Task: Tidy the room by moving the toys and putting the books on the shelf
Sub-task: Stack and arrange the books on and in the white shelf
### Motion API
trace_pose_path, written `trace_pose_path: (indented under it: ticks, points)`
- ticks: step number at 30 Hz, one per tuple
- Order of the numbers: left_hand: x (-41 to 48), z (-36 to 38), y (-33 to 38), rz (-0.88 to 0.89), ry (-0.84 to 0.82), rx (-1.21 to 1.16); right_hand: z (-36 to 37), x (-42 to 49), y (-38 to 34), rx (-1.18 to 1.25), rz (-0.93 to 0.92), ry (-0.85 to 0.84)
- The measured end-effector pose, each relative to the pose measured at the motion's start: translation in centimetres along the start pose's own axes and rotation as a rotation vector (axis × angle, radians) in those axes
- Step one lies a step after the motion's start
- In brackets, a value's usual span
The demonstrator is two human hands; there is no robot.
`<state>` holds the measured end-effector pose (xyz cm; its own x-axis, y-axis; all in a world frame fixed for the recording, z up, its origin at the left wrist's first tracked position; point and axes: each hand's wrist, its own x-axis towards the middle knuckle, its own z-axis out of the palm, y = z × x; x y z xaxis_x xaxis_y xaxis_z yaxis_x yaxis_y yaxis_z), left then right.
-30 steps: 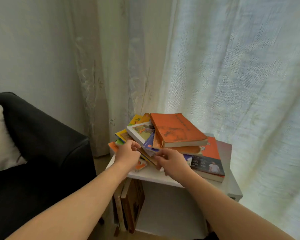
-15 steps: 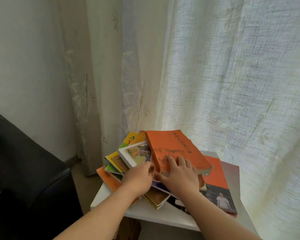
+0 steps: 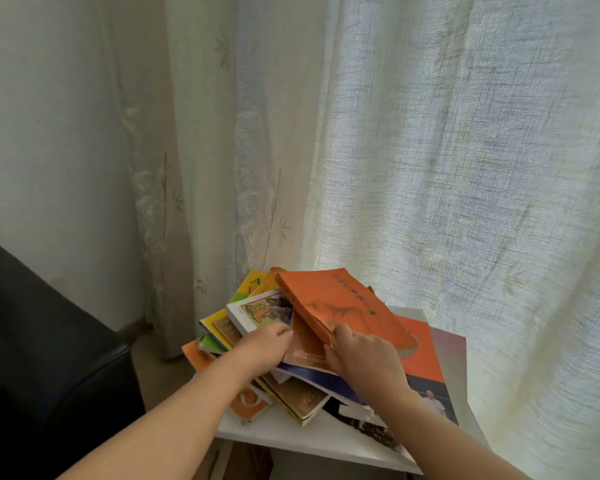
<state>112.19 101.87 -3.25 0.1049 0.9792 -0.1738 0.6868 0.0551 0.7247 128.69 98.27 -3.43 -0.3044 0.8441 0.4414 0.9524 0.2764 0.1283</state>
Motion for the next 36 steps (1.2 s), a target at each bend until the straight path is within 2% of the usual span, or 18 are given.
trace_pose_path:
  ticks: [2, 4, 5, 7, 9, 11, 12, 14, 15, 17, 18, 21, 24, 28, 31, 36]
  points:
    - [-0.2, -0.3, 1.3, -0.058, 0.069, -0.113, 0.1, -0.4, 0.5, 0.012, 0.035, 0.040]
    - [-0.3, -0.2, 2.3, -0.106, 0.228, -0.094, -0.3, -0.7, 0.7, 0.019, 0.032, 0.115]
    - [-0.3, 0.1, 2.8, -0.123, 0.267, -0.166, -1.0, -0.8, 0.6, 0.030, 0.030, 0.134]
    - [-0.2, 0.9, 3.8, -0.165, 0.207, -0.606, -1.7, -1.0, 0.4, 0.049, 0.002, 0.221]
    - [-0.3, 1.1, 4.7, -0.287, 0.044, -1.018, -1.3, -1.2, 0.5, 0.074, -0.077, 0.329]
    - [0.0, 1.2, 4.7, -0.374, -0.046, -1.182, -0.7, -1.5, 0.9, 0.131, -0.151, 0.389]
    - [0.1, 1.3, 4.5, -0.403, -0.042, -1.205, -0.6, -1.8, 1.2, 0.152, -0.192, 0.391]
    - [0.3, 1.6, 3.7, -0.411, 0.004, -1.219, -1.1, -2.6, 1.2, 0.252, -0.214, 0.242]
    - [0.2, 1.8, 3.3, -0.383, 0.037, -1.208, -1.5, -2.9, 1.2, 0.385, -0.154, 0.119]
    - [-0.3, 2.1, 2.5, -0.291, 0.122, -1.186, -1.9, -3.4, 1.3, 0.750, 0.091, -0.109]
    - [-0.6, 2.2, 2.3, -0.226, 0.158, -1.176, -1.5, -3.6, 1.5, 0.842, 0.197, -0.132]
    - [-2.1, 1.2, 1.7, -0.014, 0.191, -1.138, -0.3, -4.0, 1.7, 0.812, 0.424, -0.030]
    - [-4.4, -0.9, 1.5, 0.152, 0.182, -1.066, -0.8, -3.5, 1.4, 0.910, 0.599, -0.001]
    - [-7.7, -3.5, 0.9, 0.294, 0.091, -1.059, -3.7, -2.4, 0.5, 1.294, 0.636, -0.018]
    - [-9.5, -4.6, -0.1, 0.332, 0.036, -1.045, -6.1, -2.6, -0.1, 1.534, 0.529, -0.195]
    - [-11.4, -4.7, -2.7, 0.286, 0.049, -1.004, -6.5, -4.5, -1.9, 1.578, 0.410, -0.174]
